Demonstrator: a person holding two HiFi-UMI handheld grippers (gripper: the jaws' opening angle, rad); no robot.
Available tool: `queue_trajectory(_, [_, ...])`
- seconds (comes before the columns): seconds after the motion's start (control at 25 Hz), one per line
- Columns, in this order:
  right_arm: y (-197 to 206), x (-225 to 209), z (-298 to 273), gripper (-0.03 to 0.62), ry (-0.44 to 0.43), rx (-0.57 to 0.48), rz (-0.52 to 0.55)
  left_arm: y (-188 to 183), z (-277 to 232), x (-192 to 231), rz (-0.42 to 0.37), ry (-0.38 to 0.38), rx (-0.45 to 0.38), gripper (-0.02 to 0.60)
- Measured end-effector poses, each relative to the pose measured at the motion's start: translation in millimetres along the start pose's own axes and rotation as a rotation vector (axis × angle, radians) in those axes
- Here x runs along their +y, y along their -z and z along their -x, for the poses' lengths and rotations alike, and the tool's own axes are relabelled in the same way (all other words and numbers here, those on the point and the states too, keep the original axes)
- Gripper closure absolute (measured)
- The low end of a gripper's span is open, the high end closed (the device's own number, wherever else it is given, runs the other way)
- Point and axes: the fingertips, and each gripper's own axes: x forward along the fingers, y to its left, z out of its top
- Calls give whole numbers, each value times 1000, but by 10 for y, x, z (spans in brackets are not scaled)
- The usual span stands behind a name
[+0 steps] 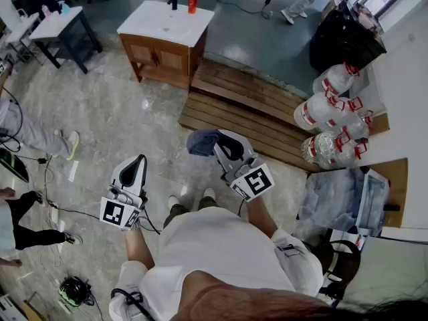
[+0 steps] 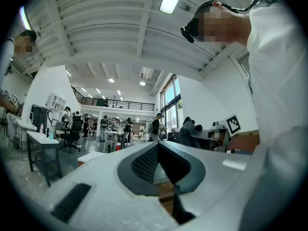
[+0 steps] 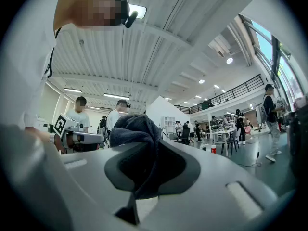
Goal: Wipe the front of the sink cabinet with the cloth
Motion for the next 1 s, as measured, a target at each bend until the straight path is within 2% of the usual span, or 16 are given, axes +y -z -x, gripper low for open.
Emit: queue_trajectory(1.0, [32,-32,-175,540,-28,-19,-36,-2,-38,161,0,-28,-12,580])
